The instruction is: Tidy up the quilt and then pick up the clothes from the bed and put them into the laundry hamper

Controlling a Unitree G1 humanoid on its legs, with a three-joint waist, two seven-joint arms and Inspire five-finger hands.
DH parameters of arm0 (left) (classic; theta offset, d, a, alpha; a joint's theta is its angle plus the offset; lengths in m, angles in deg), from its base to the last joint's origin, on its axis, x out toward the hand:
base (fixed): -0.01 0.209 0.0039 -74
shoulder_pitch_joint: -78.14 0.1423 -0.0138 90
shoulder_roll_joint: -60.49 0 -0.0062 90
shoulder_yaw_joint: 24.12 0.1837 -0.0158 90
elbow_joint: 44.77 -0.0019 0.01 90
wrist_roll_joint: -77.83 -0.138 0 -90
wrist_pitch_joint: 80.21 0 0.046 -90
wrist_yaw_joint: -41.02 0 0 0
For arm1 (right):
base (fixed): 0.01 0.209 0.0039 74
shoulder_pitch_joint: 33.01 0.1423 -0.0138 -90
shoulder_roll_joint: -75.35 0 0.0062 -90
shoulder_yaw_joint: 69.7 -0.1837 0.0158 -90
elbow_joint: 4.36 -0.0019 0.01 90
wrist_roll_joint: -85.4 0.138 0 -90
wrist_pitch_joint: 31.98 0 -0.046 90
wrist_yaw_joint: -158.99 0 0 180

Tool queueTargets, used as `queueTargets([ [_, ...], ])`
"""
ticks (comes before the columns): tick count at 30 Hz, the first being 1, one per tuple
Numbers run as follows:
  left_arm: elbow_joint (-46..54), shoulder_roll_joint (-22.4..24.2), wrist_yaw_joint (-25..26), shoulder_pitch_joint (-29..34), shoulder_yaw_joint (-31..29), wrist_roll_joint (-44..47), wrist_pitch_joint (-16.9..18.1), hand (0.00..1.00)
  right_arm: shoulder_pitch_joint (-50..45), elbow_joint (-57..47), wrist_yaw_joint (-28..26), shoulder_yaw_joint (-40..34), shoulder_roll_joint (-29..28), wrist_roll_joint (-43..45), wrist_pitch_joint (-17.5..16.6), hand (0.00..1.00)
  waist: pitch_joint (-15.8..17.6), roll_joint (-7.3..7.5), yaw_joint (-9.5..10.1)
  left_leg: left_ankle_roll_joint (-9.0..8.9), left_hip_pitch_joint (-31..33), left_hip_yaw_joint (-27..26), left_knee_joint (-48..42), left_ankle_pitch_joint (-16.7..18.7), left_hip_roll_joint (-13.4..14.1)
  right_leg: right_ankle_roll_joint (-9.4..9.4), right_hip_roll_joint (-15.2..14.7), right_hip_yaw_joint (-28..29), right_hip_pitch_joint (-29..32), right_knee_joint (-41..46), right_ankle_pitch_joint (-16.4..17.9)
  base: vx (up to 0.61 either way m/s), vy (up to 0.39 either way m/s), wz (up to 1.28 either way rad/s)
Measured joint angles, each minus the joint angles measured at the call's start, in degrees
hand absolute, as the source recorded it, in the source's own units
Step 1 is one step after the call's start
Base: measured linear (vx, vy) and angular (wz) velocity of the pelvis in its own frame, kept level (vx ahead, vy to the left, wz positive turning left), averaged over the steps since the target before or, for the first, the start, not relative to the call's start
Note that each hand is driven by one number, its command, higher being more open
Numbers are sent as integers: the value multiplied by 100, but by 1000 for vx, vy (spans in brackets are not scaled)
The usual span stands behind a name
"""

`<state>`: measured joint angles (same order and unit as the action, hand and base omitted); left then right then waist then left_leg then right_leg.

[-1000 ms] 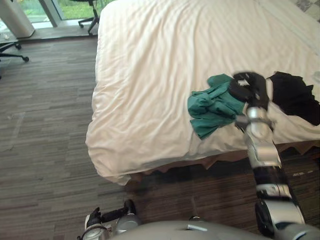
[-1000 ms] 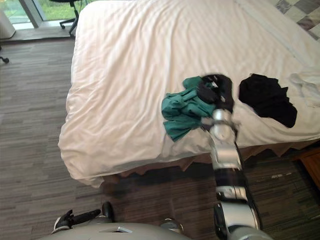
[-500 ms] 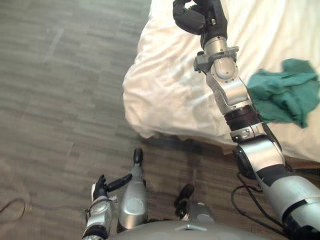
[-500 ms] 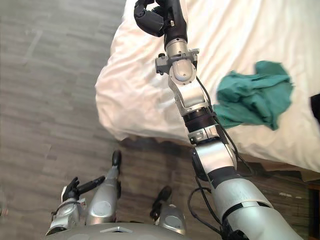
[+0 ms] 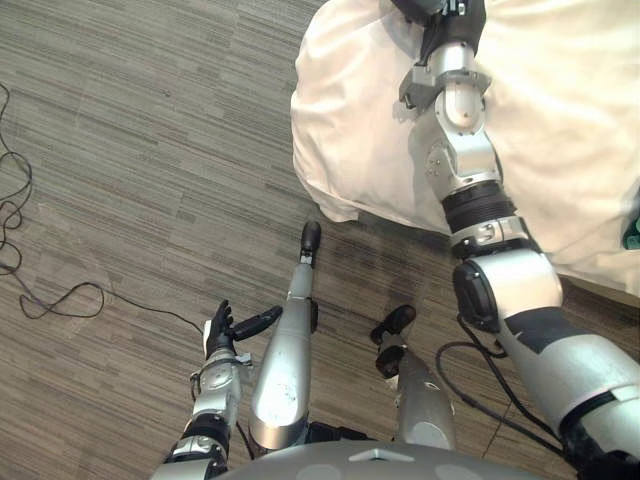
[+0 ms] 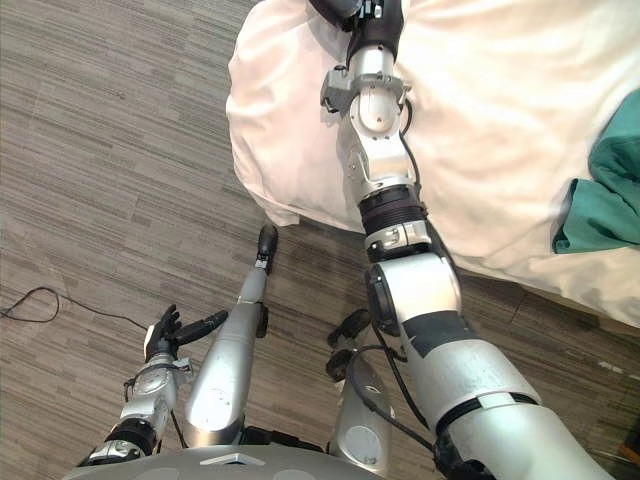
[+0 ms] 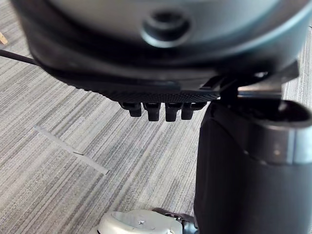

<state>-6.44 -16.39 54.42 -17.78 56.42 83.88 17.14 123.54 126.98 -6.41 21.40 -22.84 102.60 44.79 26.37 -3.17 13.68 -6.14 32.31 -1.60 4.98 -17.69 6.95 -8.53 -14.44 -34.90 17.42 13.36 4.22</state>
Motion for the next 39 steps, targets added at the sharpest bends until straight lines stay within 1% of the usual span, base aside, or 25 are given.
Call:
queueTargets([
  [2, -30, 102, 32, -18, -201, -15, -47, 100, -471, -426, 2, 283, -135, -1, -146, 0, -6, 10, -68, 27, -66, -179, -2, 25, -48, -40, -170, 22, 48, 285, 189, 46, 20, 5],
  [3, -76, 148, 44, -17, -280, -97, -131, 100, -810, -645, -11, 588, -173, 0, -230, 0, -43, 64, -103, 61, -133, -317, -3, 49, -52, -37, -230, 48, 36, 359, 241, 74, -4, -4],
  [6, -125, 155, 36, -16, -441, -219, -262, 100, -1543, -1021, -278, 1195, -156, 137, -289, 0, -231, 158, -146, 94, -312, -439, -4, 44, -58, -44, -261, 77, -81, 358, 278, 118, -62, -12],
  [7, -129, 180, 25, -15, -450, -220, -275, 100, -1910, -1180, -470, 1429, -30, 255, -293, 0, -368, 180, -138, 106, -382, -449, -5, 36, -70, -47, -275, 27, -159, 341, 283, 152, -82, 2],
  [9, -87, 213, -12, -25, -434, -221, -268, 100, -2416, -1470, -763, 1779, 260, 407, -293, 0, -405, 197, -140, 105, -583, -431, -6, 37, -103, -51, -300, -80, -396, 311, 288, 119, -62, 11],
  [11, 7, 231, -58, -46, -309, -223, -259, 100, -2851, -1727, -972, 1998, 397, 486, -293, 0, -419, 222, -182, 104, -735, -373, -6, 38, -141, -51, -255, -137, -653, 147, 287, 73, -59, 15],
  [12, 48, 234, -108, -52, -167, -227, -261, 100, -3017, -1758, -1110, 2177, 354, 675, -294, 0, -452, 280, -285, 97, -810, -324, -7, 43, -150, -52, -210, -175, -804, 1, 281, 36, -46, 12],
  [13, 46, 236, -120, -67, -111, -237, -262, 100, -3052, -1759, -1182, 2275, 355, 808, -294, 0, -454, 297, -323, 93, -847, -318, -8, 47, -149, -60, -179, -183, -879, -60, 272, 35, -40, 8],
  [15, 30, 184, -176, -130, 96, -355, -277, 100, -3279, -1746, -1433, 2548, 353, 1304, -293, 0, -456, 360, -352, 27, -1060, -310, -9, 99, -131, -76, -120, -180, -1168, -270, 253, 0, 0, 0],
  [19, -164, 35, -185, -130, 450, -396, -267, 100, -3523, -1457, -1789, 3176, 170, 1838, -264, 0, -497, 386, -428, -32, -1325, -329, -7, 145, -90, -74, -12, -103, -1413, -372, 253, -37, -7, -13],
  [20, -226, -21, -197, -131, 544, -396, -271, 100, -3600, -1393, -1923, 3428, 20, 2016, -190, 0, -502, 386, -456, -93, -1391, -330, -7, 194, -27, -72, 29, -83, -1453, -405, 253, -62, 2, -19],
  [21, -265, -69, -229, -134, 647, -397, -267, 100, -3725, -1233, -2004, 3663, -169, 2219, 46, 0, -511, 395, -459, -105, -1433, -334, -6, 204, 21, -62, 70, -56, -1495, -454, 249, -62, 1, -18],
  [22, -277, -93, -243, -134, 675, -398, -266, 100, -3781, -1147, -2030, 3763, -267, 2279, 181, 0, -511, 395, -452, -114, -1456, -336, -6, 213, 43, -54, 91, -49, -1512, -455, 253, -57, -1, -6],
  [23, -300, -111, -269, -133, 686, -411, -268, 100, -3968, -932, -2030, 4029, -433, 2446, 471, 0, -513, 398, -451, -118, -1496, -335, -6, 217, 72, -40, 133, -50, -1564, -462, 262, -44, 1, 2],
  [24, -301, -112, -270, -133, 683, -413, -265, 100, -4098, -893, -2030, 4166, -476, 2539, 602, 0, -514, 399, -449, -119, -1508, -339, -6, 218, 84, -34, 147, -53, -1579, -462, 265, -54, 4, 2],
  [26, -366, -137, -289, -132, 665, -411, -266, 100, -4450, -924, -2068, 4723, -566, 2814, 1022, 0, -517, 404, -475, -127, -1599, -397, -5, 242, 159, -20, 191, -2, -1633, -460, 256, -63, 16, -12],
  [28, -424, -180, -303, -106, 639, -416, -265, 100, -4621, -1366, -2102, 4846, -586, 3060, 1171, 0, -526, 419, -492, -139, -1786, -511, -1, 293, 197, -6, 209, 141, -1725, -473, 238, -103, 33, -34],
  [29, -425, -211, -304, -53, 629, -416, -263, 100, -4659, -1688, -2153, 4836, -590, 3190, 1161, 0, -536, 435, -547, -125, -1892, -573, 2, 334, 224, -1, 224, 206, -1759, -503, 233, -160, 37, -43],
  [30, -480, -289, -305, 41, 621, -417, -264, 100, -4690, -2181, -2234, 4811, -607, 3418, 1103, 0, -689, 479, -635, -176, -1916, -651, 4, 426, 267, 2, 261, 267, -1743, -557, 228, -114, 17, -34],
  [31, -526, -316, -309, 74, 618, -417, -265, 100, -4711, -2409, -2290, 4772, -624, 3563, 1052, 0, -775, 497, -660, -177, -1921, -676, 5, 429, 282, -3, 269, 308, -1726, -572, 213, -105, 16, -32],
  [32, -581, -355, -310, 159, 619, -417, -268, 100, -4753, -2808, -2375, 4665, -699, 3770, 907, 0, -903, 524, -747, -173, -1963, -733, 7, 446, 291, -2, 274, 374, -1735, -594, 209, -39, 9, -24],
  [34, -679, -434, -312, 235, 629, -422, -280, 100, -4762, -3277, -2536, 4419, -888, 4052, 662, 0, -1059, 527, -821, -163, -2019, -806, 8, 466, 289, 1, 260, 446, -1737, -612, 198, -21, 9, -19],
  [36, -692, -488, -306, 317, 620, -417, -291, 100, -4679, -3471, -2607, 4155, -1022, 4214, 467, 0, -1110, 525, -907, -135, -2022, -835, 4, 446, 287, -12, 259, 494, -1726, -623, 167, 2, 7, -8],
  [38, -699, -549, -306, 327, 622, -419, -342, 100, -4575, -3474, -2600, 4000, -1032, 4220, 401, 0, -1108, 519, -917, -123, -1995, -898, 2, 434, 298, -4, 255, 559, -1637, -605, 147, -3, 3, -17],
  [39, -700, -585, -306, 326, 621, -418, -389, 100, -4488, -3473, -2564, 3816, -1027, 4217, 392, 0, -1090, 488, -918, -109, -1923, -937, 0, 398, 315, 8, 256, 634, -1511, -574, 119, -12, 3, -27],
])
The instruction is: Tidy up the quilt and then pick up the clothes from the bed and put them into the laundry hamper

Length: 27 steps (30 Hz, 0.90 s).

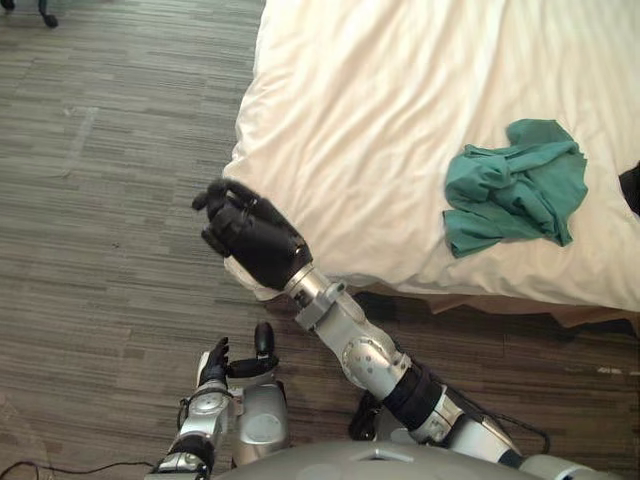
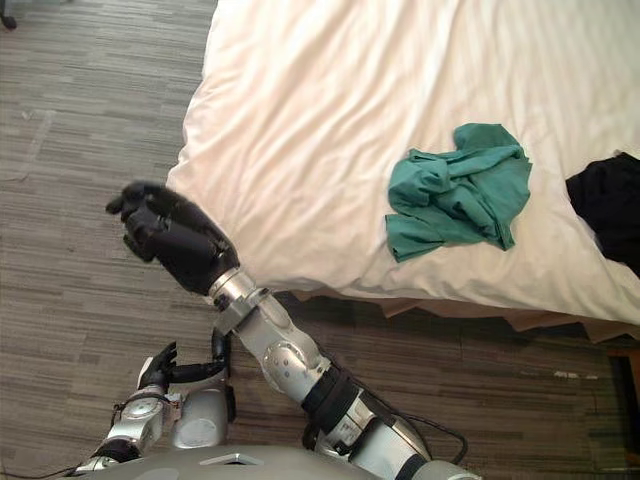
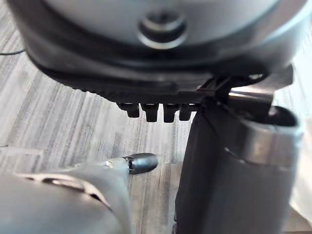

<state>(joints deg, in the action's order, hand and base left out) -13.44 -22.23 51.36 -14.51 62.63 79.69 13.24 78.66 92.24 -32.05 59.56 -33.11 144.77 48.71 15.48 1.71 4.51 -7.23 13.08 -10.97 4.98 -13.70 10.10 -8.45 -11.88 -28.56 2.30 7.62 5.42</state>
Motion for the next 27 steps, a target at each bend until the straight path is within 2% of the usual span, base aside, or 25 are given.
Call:
queueTargets([
  [1, -7, -7, 0, 0, 1, 2, -3, 100, 54, 2, 51, -124, -3, -2, -24, 0, 18, -31, 6, 14, 70, -30, -4, -24, 9, 21, 1, 50, 104, 36, -26, 9, 6, -26],
  [4, -13, 68, -1, 0, 0, 13, -4, 100, 600, 636, 330, -635, -12, -101, -291, 0, 166, -283, 1, 60, 216, -122, -7, -83, 14, 35, 6, 152, 291, 40, -107, -16, 12, -17],
  [8, 84, 325, -7, 0, -159, 36, 19, 100, 1385, 2031, 917, -1665, 13, -939, -350, 0, 428, -699, 79, 69, 241, -351, -6, -115, 58, 49, 4, 382, 502, 112, -167, -73, 19, -22],
  [11, 130, 392, -40, -13, -206, 38, 17, 100, 1403, 2770, 1074, -2288, 180, -1649, -254, 0, 504, -810, 74, 70, 253, -500, -3, -113, 64, 56, -8, 574, 672, 171, -193, -64, 1, -32],
  [14, 139, 366, -104, -68, -201, 36, 12, 100, 1242, 2635, 986, -2632, 93, -2098, -197, 0, 541, -808, -49, 65, 229, -657, 0, -97, 73, 56, -25, 739, 786, 225, -202, -29, 1, -24],
  [16, 137, 382, -125, -148, -205, 38, -10, 100, 1043, 2597, 927, -2975, -44, -2088, -219, 0, 576, -751, -85, 66, 175, -708, 5, -61, 65, 38, -26, 771, 765, 145, -213, -37, 5, -8],
  [19, 138, 371, -183, -207, -238, 50, -127, 100, 650, 2489, 734, -3730, -279, -2066, -234, 0, 571, -552, -197, 110, 8, -844, 21, 35, 18, -4, -22, 852, 538, -183, -375, 1, 19, -16],
  [21, 122, 386, -212, -268, -577, 61, -181, 100, 425, 2472, 721, -4524, -580, -1911, -199, 0, 466, -293, -337, 122, -115, -1019, 23, 150, -21, -23, -24, 974, 391, -481, -534, 33, 32, -29],
  [22, 119, 394, -215, -300, -682, 76, -228, 100, 360, 2472, 722, -4709, -596, -1801, -125, 0, 426, -218, -344, 126, -159, -1073, 23, 161, -34, -35, -26, 1011, 340, -539, -580, 52, 25, -33],
  [23, 75, 436, -223, -407, -954, 81, -278, 100, 157, 2502, 722, -5157, -570, -1533, 48, 0, 322, -63, -349, 139, -258, -1187, 24, 210, -62, -46, -39, 1069, 235, -699, -664, 51, 18, -30],
  [26, 75, 458, -258, -437, -1205, 81, -279, 100, -95, 2930, 739, -5838, -461, -1518, 309, 0, 119, 149, -413, 142, -418, -1385, 25, 282, -89, -46, -69, 1218, 121, -785, -710, 68, 12, -29],
  [27, 73, 484, -279, -432, -1265, 81, -279, 100, -138, 3201, 847, -6244, -418, -1519, 323, 100, 57, 177, -460, 136, -467, -1414, 25, 302, -106, -53, -89, 1246, 91, -784, -717, 80, 7, -20],
])
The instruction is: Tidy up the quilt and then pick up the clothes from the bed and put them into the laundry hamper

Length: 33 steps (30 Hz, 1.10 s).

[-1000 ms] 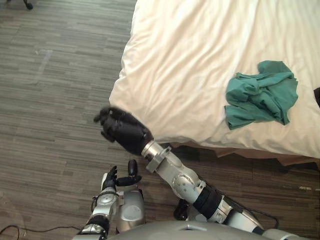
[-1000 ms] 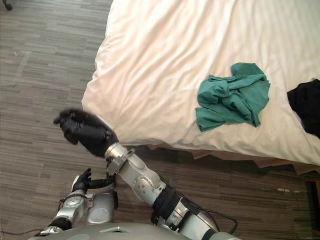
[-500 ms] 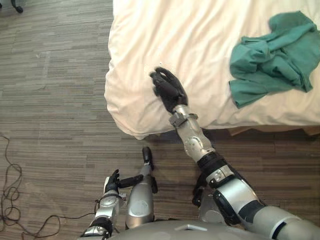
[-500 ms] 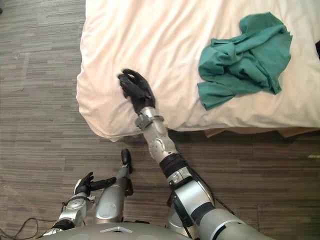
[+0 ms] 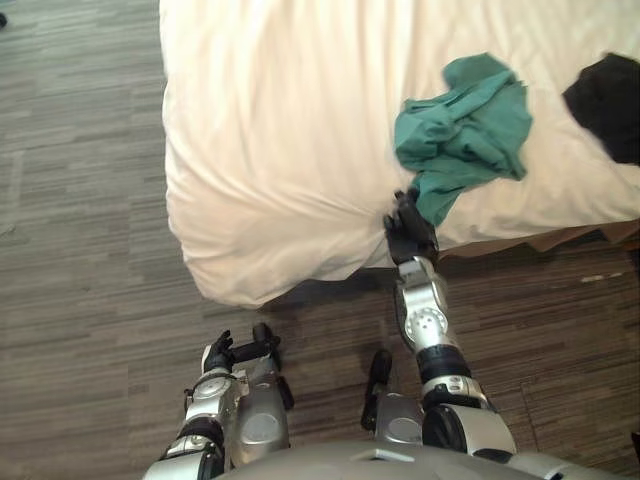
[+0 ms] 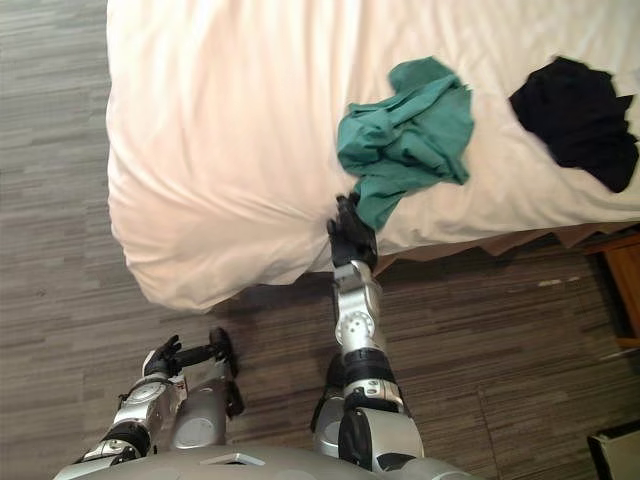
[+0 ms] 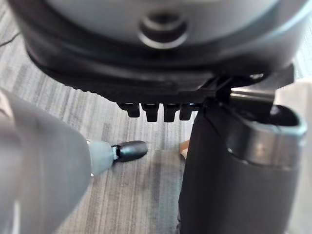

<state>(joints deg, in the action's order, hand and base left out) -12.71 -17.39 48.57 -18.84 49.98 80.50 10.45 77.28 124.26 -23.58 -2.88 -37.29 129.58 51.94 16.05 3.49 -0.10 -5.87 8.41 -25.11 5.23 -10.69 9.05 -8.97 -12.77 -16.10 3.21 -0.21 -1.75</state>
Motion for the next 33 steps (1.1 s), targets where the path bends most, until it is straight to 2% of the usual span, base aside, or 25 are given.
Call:
queueTargets([
  [1, -6, 35, -27, 25, -64, -3, -3, 100, -54, 391, 294, -754, 54, -10, 7, 100, -47, 22, -18, -14, -106, -98, 1, 48, -11, 0, -19, 92, -43, -4, 0, 58, 11, -29],
  [4, -22, 86, -71, 156, -203, -24, -92, 100, -876, 1173, 841, -1893, 382, -106, 66, 100, -163, 2, -51, -103, -406, -491, 2, 176, 10, 7, -21, 448, -46, -11, 4, 111, 4, -70],
  [7, -136, 78, -143, 454, -477, -29, -98, 100, -1878, 1512, 1020, -2013, 694, -230, 137, 100, -278, -99, -292, -256, -852, -1021, 3, 310, 123, 20, 91, 940, -53, -8, 11, 107, -21, -91],
  [10, -185, 76, -182, 544, -514, -30, -95, 100, -2499, 1595, 1038, -1735, 814, -388, 215, 100, -373, -239, -338, -428, -1329, -1558, -41, 454, 273, 46, 287, 1494, -45, 54, 26, 70, -37, -120],
  [12, -116, 40, -186, 559, -481, -26, -55, 100, -2643, 1745, 1031, -1286, 831, -790, 303, 100, -420, -228, -304, -495, -1342, -1168, -765, 864, 526, 64, 421, 1946, 75, 251, 36, 44, -81, -121],
  [13, -8, 48, -173, 682, -404, -18, -27, 100, -2645, 1871, 996, -793, 853, -1003, 355, 100, -511, -261, -287, -383, -1026, -175, -1736, 1530, 730, 102, 549, 2309, 241, 354, 49, -15, -49, -172],
  [14, -4, 87, -186, 777, -255, 2, 26, 100, -2538, 1997, 912, -475, 957, -1278, 412, 100, -559, -368, -207, -371, -775, 1082, -2564, 2162, 714, 101, 707, 2702, 418, 485, 48, -61, 20, -178],
  [15, -8, 110, -198, 827, -172, 2, 27, 100, -2509, 2034, 886, -366, 978, -1437, 450, 100, -590, -445, -160, -392, -742, 1611, -2825, 2388, 699, 91, 813, 2879, 486, 580, 43, -81, 154, -171],
  [16, -9, 142, -206, 922, -6, 2, 33, 100, -2496, 2087, 819, -165, 969, -1715, 481, 100, -623, -544, -115, -394, -872, 2440, -3048, 2702, 592, 79, 968, 3190, 506, 731, 41, -124, 219, -146],
  [17, -7, 143, -210, 976, 184, -13, 64, 100, -2496, 2089, 780, -4, 906, -2048, 507, 100, -639, -545, -86, -344, -1105, 2839, -3086, 2981, 439, 29, 1074, 3472, 555, 869, 37, -155, 225, -136],
  [18, -6, 145, -218, 971, 250, -29, 77, 100, -2484, 2060, 744, 54, 892, -2164, 538, 100, -656, -527, -75, -337, -1170, 2896, -3066, 3120, 376, -33, 1098, 3625, 621, 910, 28, -247, 265, -123],
  [19, -11, 145, -222, 968, 422, -59, 87, 100, -2445, 1995, 658, 170, 906, -2525, 565, 100, -684, -469, -90, -330, -1232, 2765, -2896, 3431, 258, -137, 1070, 3903, 827, 876, -30, -333, 305, -101],
  [20, -17, 112, -237, 899, 551, -92, 122, 100, -2378, 1941, 656, 239, 879, -2819, 542, 100, -659, -405, -94, -341, -1258, 2496, -2779, 3637, 144, -130, 951, 3991, 1019, 833, -113, -376, 330, -136],
  [21, -39, 25, -230, 832, 709, -101, 161, 100, -2317, 1930, 677, 302, 800, -3025, 555, 100, -603, -146, 15, -197, -1272, 2104, -2773, 3562, -96, 367, 703, 3875, 1199, 679, -245, -442, 298, -163],
  [22, -67, -117, -237, 856, 927, -174, 155, 100, -2320, 1914, 685, 356, 784, -3330, 570, 100, -589, -39, 2, -57, -1268, 1708, -2683, 3445, -215, 1233, 366, 3150, 1269, 234, 141, -412, 202, -199],
  [23, -57, -141, -199, 902, 1001, -374, 179, 100, -2214, 1918, 739, 377, 788, -3488, 622, 100, -538, -92, 4, 67, -1310, 1277, -2394, 3215, -233, 1206, 134, 2072, 1444, 171, 313, -364, 149, -171],
  [24, -51, -190, -166, 890, 1033, -487, 180, 100, -2190, 1916, 787, 438, 810, -3499, 634, 100, -542, -74, -12, 109, -1320, 1072, -2307, 3133, -184, 1061, 82, 1338, 1559, 502, 168, -249, 88, -161],
  [25, -70, -238, -106, 862, 1058, -691, 168, 100, -2185, 1918, 863, 575, 900, -3695, 637, 100, -525, -114, -4, 145, -1395, 728, -2176, 3034, -115, 1132, 74, 246, 1570, 1205, 209, -157, 60, -137],
  [26, -108, -234, -78, 848, 1057, -779, 155, 100, -2192, 1925, 903, 603, 989, -3855, 638, 100, -469, -197, 5, 159, -1519, 494, -2083, 2985, -57, 1247, 1, -179, 1574, 1750, 287, -168, 56, -143],
  [27, -120, -248, -71, 902, 1071, -779, 154, 100, -2257, 1993, 938, 767, 1084, -4015, 637, 100, -470, -239, -8, 172, -1699, 232, -2012, 2924, -31, 1270, -27, -316, 1440, 2639, 323, -105, 26, -99],
  [28, -120, -264, -64, 926, 1084, -779, 155, 100, -2309, 2008, 951, 836, 1099, -4117, 626, 100, -476, -242, -22, 168, -1763, 141, -1994, 2920, -34, 1287, -23, -298, 1315, 2979, 362, -95, -22, -95],
  [29, -121, -279, -49, 922, 1109, -778, 161, 100, -2341, 2018, 961, 925, 1125, -4179, 604, 100, -478, -236, 6, 163, -1804, -76, -2002, 2918, -52, 1093, -33, -275, 1173, 3239, 900, -106, -89, -93],
  [31, -217, -342, -44, 862, 1108, -777, 152, 100, -2347, 2041, 958, 981, 1147, -4328, 566, 100, -490, -164, -19, 179, -1803, -306, -1969, 2843, -204, 883, 49, -219, 1251, 3069, 930, -127, -81, -93],
  [32, -337, -293, -48, 800, 1143, -778, 140, 100, -2326, 2119, 936, 1039, 1205, -4382, 536, 100, -512, -302, 1, 448, -1772, -229, -1677, 2707, -223, 700, 424, 21, 1080, 2254, 667, -112, -97, -105],
  [33, -363, -172, -51, 802, 1147, -779, 141, 100, -2227, 2193, 913, 1027, 1374, -4377, 555, 100, -595, -641, 46, 448, -1720, -177, -1368, 2605, -21, 790, 729, 121, 1086, 2149, 547, -80, -133, -89],
])
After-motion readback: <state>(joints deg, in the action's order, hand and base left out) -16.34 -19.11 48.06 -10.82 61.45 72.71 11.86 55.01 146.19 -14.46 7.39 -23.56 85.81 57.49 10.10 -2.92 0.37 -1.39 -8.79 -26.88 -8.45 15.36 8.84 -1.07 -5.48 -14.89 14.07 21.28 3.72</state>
